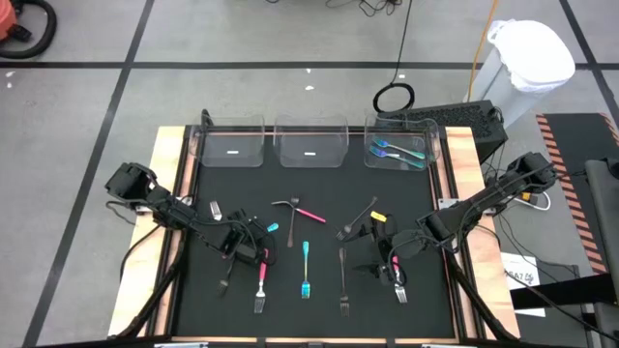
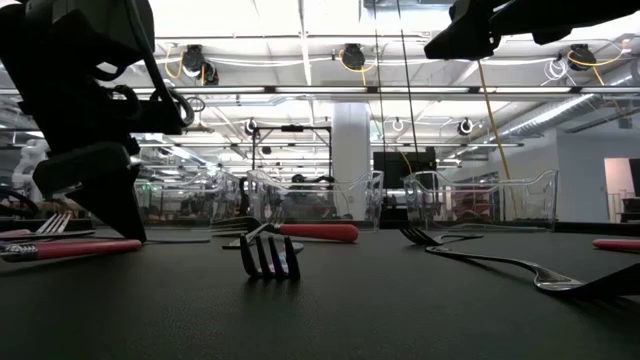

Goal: Sort silverware by color (type)
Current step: Put the blue fork into the right transparent bin

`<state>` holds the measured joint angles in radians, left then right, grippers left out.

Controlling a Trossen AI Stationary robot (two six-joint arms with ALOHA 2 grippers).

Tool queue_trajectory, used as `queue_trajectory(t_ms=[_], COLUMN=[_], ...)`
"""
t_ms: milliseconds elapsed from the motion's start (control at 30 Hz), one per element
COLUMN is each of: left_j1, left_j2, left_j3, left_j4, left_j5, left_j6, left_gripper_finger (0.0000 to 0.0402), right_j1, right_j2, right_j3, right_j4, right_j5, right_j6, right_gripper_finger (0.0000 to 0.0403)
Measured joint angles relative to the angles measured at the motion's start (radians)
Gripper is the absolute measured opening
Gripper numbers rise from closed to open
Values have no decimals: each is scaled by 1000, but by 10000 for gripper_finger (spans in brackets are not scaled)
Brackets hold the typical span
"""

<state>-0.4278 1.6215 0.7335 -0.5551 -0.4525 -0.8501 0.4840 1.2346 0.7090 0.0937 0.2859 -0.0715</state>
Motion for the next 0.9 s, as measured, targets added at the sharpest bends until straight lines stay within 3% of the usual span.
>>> queue_trajectory(t_ms=[433, 900], left_j1=[2, 2], left_j2=[-2, -118], left_j3=[11, 77], left_j4=[-16, -65], left_j5=[-64, -148], left_j6=[2, 83], left_gripper_finger=[16, 16], right_j1=[0, 0], right_j2=[0, 0], right_j3=[0, 0], right_j4=[0, 0], right_j5=[1, 1], right_j6=[-3, -4], right_gripper_finger=[348, 348])
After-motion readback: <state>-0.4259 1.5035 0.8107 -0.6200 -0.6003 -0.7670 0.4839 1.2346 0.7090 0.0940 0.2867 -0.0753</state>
